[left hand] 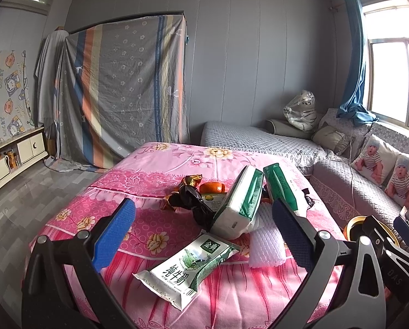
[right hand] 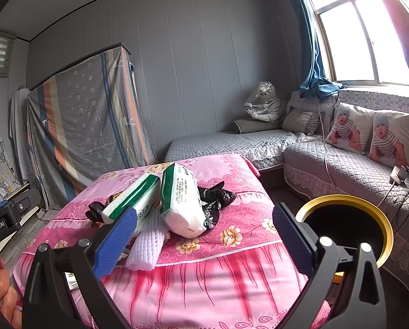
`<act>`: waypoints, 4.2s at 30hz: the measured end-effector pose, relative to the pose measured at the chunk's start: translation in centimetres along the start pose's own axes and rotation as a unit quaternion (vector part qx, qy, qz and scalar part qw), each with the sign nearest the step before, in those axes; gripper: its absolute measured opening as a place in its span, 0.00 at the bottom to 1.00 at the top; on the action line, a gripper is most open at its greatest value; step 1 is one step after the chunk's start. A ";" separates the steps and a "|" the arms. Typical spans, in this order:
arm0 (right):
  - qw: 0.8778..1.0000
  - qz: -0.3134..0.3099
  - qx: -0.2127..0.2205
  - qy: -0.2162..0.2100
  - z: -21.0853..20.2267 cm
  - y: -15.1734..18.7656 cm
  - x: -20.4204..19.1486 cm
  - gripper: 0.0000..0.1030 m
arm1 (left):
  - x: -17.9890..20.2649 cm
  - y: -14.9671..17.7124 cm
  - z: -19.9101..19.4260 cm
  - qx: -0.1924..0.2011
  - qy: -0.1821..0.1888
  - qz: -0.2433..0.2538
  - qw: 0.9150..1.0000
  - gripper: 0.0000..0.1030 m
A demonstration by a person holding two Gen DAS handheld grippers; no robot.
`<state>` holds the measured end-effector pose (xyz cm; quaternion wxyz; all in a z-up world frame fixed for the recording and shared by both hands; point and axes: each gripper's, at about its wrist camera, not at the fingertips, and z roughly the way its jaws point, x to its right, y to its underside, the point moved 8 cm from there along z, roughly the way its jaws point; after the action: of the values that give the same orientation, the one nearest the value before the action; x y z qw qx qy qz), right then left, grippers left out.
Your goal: Collect trash
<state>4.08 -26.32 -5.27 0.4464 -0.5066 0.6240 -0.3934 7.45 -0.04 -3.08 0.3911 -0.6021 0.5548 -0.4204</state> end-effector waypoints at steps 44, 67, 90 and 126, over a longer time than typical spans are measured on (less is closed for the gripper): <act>0.962 -0.089 -0.242 -0.088 10.7 -0.3 -2.2 0.93 | -4.2 2.4 3.0 -0.037 0.055 0.048 0.997 0.92; 0.858 -0.089 -0.506 -0.016 30.5 3.1 -5.2 0.81 | -6.5 3.6 8.7 -0.102 0.032 0.077 0.991 0.92; 0.881 0.100 -0.386 -0.253 18.2 -3.1 0.6 0.24 | 8.1 0.4 20.0 -0.224 0.164 0.238 0.931 0.92; 0.874 0.150 -0.347 -0.306 10.3 -1.3 2.0 0.25 | 5.9 -1.8 17.5 -0.222 0.246 0.113 0.937 0.46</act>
<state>14.14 -28.94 -7.39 0.4644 -0.6245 0.6208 0.0942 24.74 -5.71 -6.95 0.1440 -0.4850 0.7770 -0.3746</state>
